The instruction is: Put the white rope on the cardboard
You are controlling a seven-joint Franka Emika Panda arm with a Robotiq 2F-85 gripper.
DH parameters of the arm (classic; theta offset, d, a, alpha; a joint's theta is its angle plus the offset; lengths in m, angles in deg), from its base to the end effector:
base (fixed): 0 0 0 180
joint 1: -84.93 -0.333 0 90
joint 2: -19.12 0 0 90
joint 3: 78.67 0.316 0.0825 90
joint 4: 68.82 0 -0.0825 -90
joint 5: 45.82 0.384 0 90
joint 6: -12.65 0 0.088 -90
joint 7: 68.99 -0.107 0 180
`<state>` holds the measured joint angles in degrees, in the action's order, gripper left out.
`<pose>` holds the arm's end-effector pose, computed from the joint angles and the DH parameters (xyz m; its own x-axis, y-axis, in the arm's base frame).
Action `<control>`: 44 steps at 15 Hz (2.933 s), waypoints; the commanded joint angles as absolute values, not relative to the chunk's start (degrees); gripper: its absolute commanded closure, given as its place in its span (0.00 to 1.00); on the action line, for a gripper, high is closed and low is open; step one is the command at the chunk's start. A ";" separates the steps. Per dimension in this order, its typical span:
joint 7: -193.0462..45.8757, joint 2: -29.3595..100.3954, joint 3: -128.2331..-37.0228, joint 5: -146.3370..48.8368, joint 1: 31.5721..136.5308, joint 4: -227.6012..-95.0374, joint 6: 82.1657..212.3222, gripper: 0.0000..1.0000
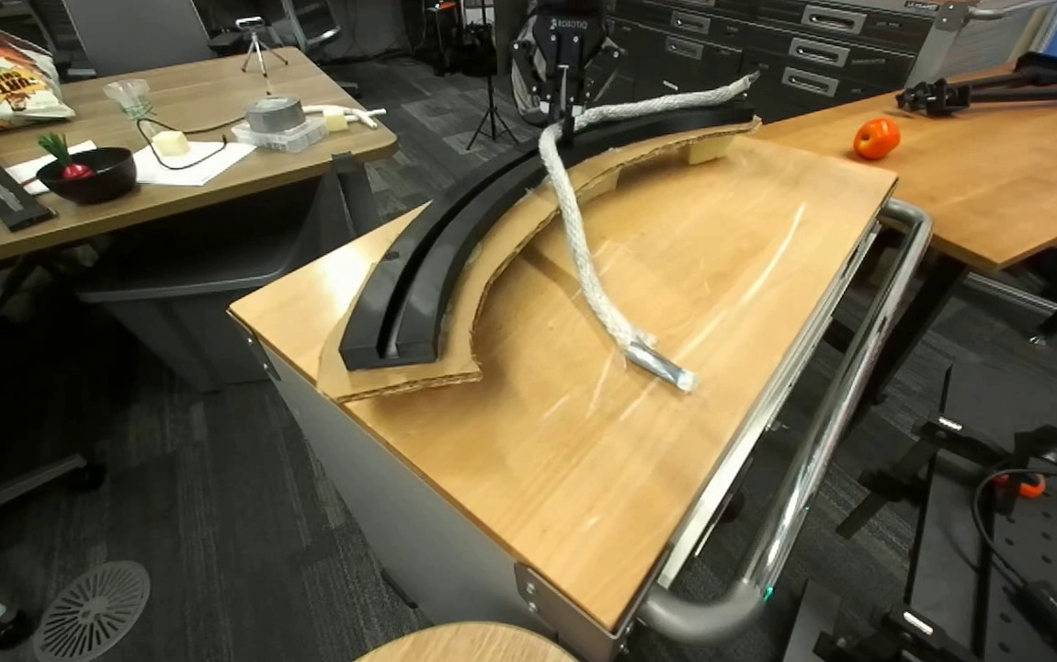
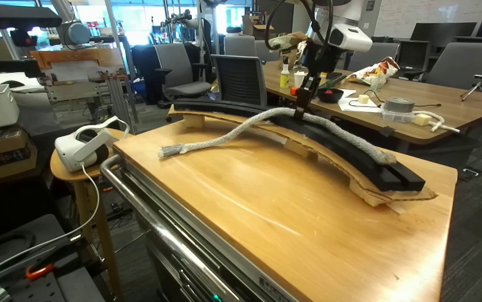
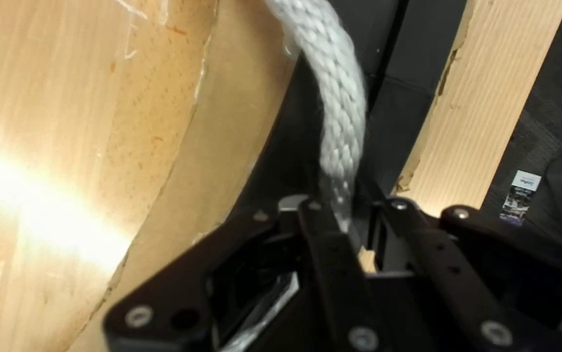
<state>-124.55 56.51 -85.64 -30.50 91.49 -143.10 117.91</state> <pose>0.7100 -0.1289 0.3563 0.2911 -0.9341 -0.2066 -0.9551 -0.2962 -0.0067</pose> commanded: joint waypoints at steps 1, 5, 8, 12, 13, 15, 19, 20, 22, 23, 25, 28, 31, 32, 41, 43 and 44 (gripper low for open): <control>-124.89 54.39 -85.38 -27.55 92.42 -147.77 122.25 0.49; -120.46 46.47 -85.48 -26.98 92.29 -159.23 132.04 0.17; -113.87 40.19 -87.31 -33.25 91.03 -167.02 137.01 0.00; -114.85 42.76 -87.07 -32.40 91.75 -163.67 134.54 0.00; -114.67 42.20 -87.09 -32.57 91.72 -164.35 134.69 0.00; -114.52 41.90 -87.08 -32.70 91.57 -164.99 135.20 0.00; -108.66 38.38 -86.20 -31.42 92.15 -170.97 142.03 0.00; -105.01 36.54 -86.36 -32.77 92.11 -173.81 144.17 0.00; -97.86 32.43 -87.10 -34.24 92.66 -179.56 145.92 0.00; -93.97 29.95 -87.54 -34.63 93.18 -182.25 146.21 0.00; -86.05 24.93 -88.10 -34.35 94.32 -186.62 146.03 0.00; -74.86 16.58 -88.25 -31.50 95.82 -191.61 144.45 0.00; -70.90 15.00 -89.22 -24.02 96.07 -191.40 139.64 0.00; -73.07 16.90 -89.00 -27.46 95.72 -189.84 141.16 0.00; -80.79 14.32 -86.88 -41.86 94.62 -192.66 140.32 0.00; -84.77 12.70 -85.05 -50.89 93.54 -193.02 138.40 0.00; -86.11 12.27 -84.09 -54.40 92.92 -192.98 137.70 0.00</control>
